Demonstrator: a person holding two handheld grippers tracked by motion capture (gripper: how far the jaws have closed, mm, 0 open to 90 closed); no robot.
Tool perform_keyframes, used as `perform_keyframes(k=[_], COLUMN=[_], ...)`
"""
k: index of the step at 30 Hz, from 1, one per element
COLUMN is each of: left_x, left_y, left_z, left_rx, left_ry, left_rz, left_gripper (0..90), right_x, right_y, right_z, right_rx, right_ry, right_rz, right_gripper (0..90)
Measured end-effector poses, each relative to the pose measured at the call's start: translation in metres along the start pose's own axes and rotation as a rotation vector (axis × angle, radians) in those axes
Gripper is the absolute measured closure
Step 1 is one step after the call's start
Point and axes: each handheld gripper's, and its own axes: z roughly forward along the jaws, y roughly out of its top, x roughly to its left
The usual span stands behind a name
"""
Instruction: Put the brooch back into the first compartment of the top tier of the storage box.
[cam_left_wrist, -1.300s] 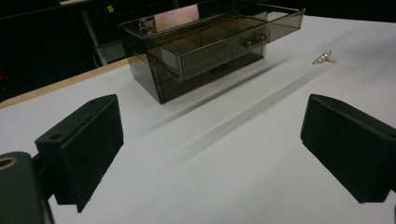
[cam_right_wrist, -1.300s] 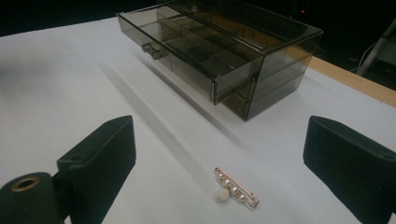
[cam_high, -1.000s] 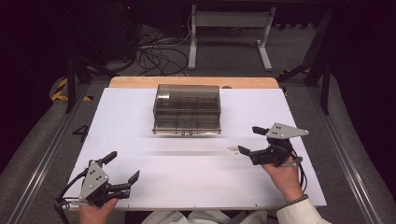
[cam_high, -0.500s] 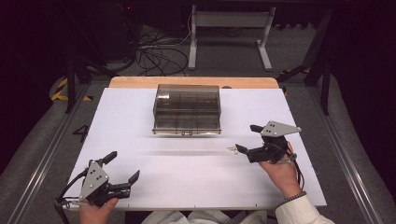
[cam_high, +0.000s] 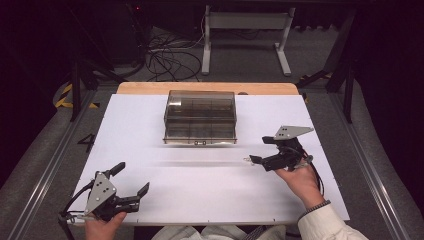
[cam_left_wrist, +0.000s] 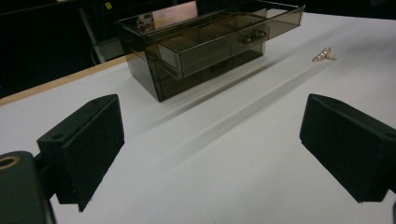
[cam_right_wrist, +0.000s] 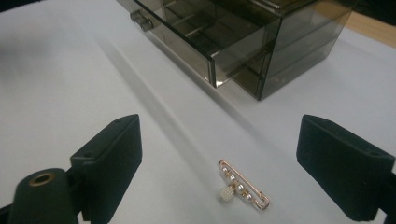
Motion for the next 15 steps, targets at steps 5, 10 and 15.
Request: perform_keyframes(k=[5,10,15], left_x=[0.000,0.000,0.000], left_y=[0.000,0.000,0.000], left_z=[0.000,0.001,0.001], left_rx=[0.001,0.002,0.003], left_ry=[-0.001,0.000,-0.001], left_rz=[0.002,0.000,0.001], left_gripper=[7.2,7.2,7.2], right_x=[-0.003,-0.005,-0.008], right_y=[-0.002,-0.003,-0.004], right_z=[0.010,0.020,0.030], right_rx=[0.061,0.124,0.172], right_ry=[-0.004,-0.012,-0.018], right_rz=[-0.009,-0.022,-0.028], right_gripper=[15.9,17.5,18.8])
